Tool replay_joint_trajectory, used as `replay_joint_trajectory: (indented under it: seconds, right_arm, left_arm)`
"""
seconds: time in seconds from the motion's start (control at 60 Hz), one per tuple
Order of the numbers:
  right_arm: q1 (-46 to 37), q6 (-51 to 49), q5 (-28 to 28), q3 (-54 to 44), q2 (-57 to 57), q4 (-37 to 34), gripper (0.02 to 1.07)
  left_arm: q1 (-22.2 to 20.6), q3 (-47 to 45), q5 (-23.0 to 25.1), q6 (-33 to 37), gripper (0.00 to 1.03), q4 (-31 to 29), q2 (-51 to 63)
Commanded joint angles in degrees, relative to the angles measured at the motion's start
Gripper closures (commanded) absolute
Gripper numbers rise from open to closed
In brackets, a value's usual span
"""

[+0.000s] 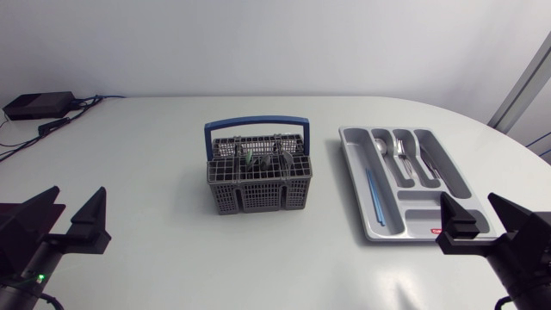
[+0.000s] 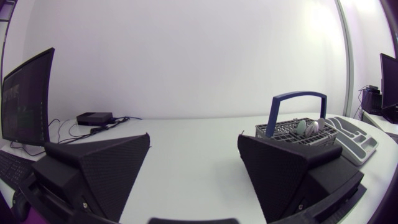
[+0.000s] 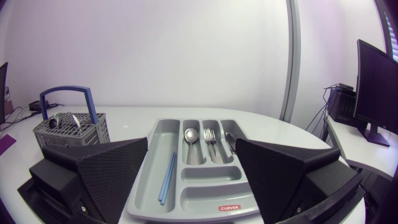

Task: Unload the cutlery basket into the drawer organizer.

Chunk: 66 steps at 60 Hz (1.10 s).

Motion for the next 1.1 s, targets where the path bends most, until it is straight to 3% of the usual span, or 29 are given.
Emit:
replay_joint_trajectory:
  seconds: [0.0,0.25,0.467,0.683,0.783,0.867,0.95,1.083]
  right_arm:
    - [1.4,1.2,0.0,5.2,3.2,1.2,0.06]
    - [2.9,2.1,0.0,16.5,20.4,4.3,0.06]
    - [6.7,4.5,0.5,24.1,38.3,3.9,0.06]
    - [10.0,6.5,0.5,30.1,52.7,-1.2,0.06]
    - [12.0,6.5,0.0,33.0,58.9,-4.1,0.06]
    - [12.3,4.9,-2.8,34.4,61.7,-4.7,0.06]
    - [10.6,1.4,-10.3,35.1,65.0,-3.2,0.06]
    - [9.1,1.7,-13.9,40.0,73.1,-3.9,0.13]
  left_arm:
    - [-0.3,4.7,0.0,0.1,0.06,0.6,-0.3]
    - [-1.7,16.7,0.0,-0.4,0.07,1.1,13.1]
    - [-5.4,24.6,-0.3,-1.1,0.1,-0.7,31.3]
    - [-6.1,35.5,-0.3,-0.7,0.12,-13.5,53.2]
    - [-7.5,40.3,0.1,4.8,0.11,-19.5,61.7]
    - [-7.5,44.1,0.1,5.4,0.11,-21.2,68.6]
    - [-7.8,47.4,2.7,5.5,0.12,-21.4,74.1]
    - [-7.1,50.8,6.1,6.2,0.12,-18.0,81.3]
